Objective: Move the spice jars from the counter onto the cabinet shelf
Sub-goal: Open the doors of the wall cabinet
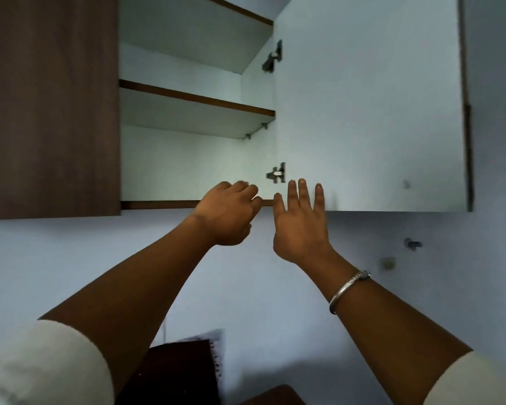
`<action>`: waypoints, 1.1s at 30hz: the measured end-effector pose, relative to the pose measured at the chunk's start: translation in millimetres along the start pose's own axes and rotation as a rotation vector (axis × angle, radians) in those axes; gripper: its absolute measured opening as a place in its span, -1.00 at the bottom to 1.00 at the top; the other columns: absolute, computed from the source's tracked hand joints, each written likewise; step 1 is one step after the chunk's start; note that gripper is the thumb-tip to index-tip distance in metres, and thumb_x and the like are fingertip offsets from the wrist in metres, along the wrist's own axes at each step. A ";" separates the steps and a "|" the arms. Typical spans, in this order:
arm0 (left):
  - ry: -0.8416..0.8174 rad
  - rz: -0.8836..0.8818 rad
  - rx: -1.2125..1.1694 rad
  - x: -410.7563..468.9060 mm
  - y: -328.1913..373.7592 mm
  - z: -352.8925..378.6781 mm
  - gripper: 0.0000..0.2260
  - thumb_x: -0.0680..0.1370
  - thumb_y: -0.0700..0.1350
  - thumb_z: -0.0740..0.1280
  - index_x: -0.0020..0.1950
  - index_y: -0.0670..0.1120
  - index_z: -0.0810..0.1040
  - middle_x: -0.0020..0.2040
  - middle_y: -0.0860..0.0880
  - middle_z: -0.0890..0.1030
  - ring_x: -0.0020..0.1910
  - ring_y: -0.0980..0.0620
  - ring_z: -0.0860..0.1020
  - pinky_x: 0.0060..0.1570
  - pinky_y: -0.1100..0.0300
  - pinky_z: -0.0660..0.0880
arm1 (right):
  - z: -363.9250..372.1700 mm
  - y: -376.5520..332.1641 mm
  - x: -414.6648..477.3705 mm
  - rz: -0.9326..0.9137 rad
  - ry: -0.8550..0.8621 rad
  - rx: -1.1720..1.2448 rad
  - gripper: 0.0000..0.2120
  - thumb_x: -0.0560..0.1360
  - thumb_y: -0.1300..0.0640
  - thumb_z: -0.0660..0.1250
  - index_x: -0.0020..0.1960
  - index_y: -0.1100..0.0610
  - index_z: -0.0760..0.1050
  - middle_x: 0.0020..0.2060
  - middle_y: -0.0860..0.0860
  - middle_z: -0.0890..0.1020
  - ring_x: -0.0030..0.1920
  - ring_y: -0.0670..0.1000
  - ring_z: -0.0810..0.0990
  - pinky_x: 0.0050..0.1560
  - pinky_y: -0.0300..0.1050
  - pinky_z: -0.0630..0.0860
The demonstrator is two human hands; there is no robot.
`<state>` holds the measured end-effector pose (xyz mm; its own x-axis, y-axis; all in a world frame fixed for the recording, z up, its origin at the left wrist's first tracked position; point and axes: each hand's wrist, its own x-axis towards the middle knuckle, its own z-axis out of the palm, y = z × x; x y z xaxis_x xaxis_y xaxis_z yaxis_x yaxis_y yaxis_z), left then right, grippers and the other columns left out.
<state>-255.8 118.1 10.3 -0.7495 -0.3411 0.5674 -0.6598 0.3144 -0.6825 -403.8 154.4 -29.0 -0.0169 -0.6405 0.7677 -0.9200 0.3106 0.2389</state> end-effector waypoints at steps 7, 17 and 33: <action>-0.025 -0.272 0.130 -108.8 -113.2 46.7 -0.79 0.31 -0.07 0.40 -0.12 -0.13 0.59 -0.19 -0.08 0.61 -0.23 -0.12 0.57 -0.33 0.11 0.47 | -5.5 -140.5 34.8 -0.189 0.046 0.095 -0.23 0.45 0.07 0.27 0.51 0.21 -0.06 0.19 0.21 0.51 0.14 0.19 0.52 0.42 0.33 -0.06; -0.096 -0.428 0.147 -188.6 -196.5 98.0 -0.57 0.52 -0.01 0.23 0.35 -0.16 0.36 0.30 -0.14 0.42 0.23 -0.14 0.41 0.15 0.02 0.40 | -6.1 -286.1 84.2 -0.198 0.088 0.470 -0.37 0.58 -0.08 0.12 0.51 0.21 0.03 0.42 0.16 0.35 0.44 0.16 0.26 0.47 0.12 0.06; -0.121 -0.521 0.211 -164.6 -204.8 154.4 -0.35 0.61 -0.07 0.17 0.50 -0.31 -0.14 0.44 -0.44 0.10 0.39 -0.40 0.22 0.36 -0.15 0.26 | 8.1 -348.9 147.0 0.313 0.009 1.166 -0.32 0.55 0.06 0.24 0.52 0.23 -0.01 0.38 0.18 0.35 0.38 0.22 0.34 0.29 0.09 0.43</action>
<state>11.1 -26.9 -14.5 -0.3082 -0.5067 0.8051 -0.9060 -0.1017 -0.4109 -88.4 -53.9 -4.3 -0.3038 -0.6442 0.7019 -0.6772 -0.3721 -0.6347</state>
